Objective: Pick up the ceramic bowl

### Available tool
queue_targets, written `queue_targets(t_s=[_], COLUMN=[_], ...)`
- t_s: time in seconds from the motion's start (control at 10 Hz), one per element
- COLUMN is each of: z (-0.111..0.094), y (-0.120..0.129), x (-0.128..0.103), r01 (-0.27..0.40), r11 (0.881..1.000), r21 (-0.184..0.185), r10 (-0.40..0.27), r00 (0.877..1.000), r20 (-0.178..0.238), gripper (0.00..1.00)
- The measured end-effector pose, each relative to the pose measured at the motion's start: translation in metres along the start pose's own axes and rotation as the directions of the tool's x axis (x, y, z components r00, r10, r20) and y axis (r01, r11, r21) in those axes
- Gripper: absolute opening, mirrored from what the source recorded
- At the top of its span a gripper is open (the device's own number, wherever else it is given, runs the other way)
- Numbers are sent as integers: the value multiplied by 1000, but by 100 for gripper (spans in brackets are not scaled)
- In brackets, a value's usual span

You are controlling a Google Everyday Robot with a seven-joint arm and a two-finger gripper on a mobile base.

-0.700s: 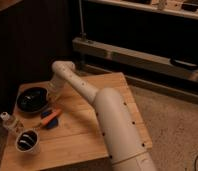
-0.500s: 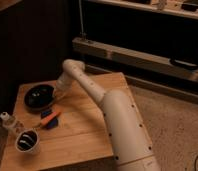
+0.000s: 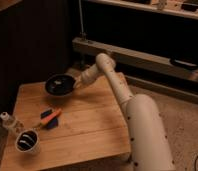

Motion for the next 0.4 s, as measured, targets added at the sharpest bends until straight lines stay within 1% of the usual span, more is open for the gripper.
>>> queue_targets(t_s=[0.1,0.2,0.3,0.4], z=[-15,-27,-36,-38], y=[-7,-12,-18,-19], x=[-5,-10,-15,-16], r01=[51,99,155,167], r11=[999,995,988,986], r21=[15,19,25,26], r10=[-51,-99,-155,-167], r00=[999,995,988,986], r20=[10,21,23,24], gripper=[0,0,0,0])
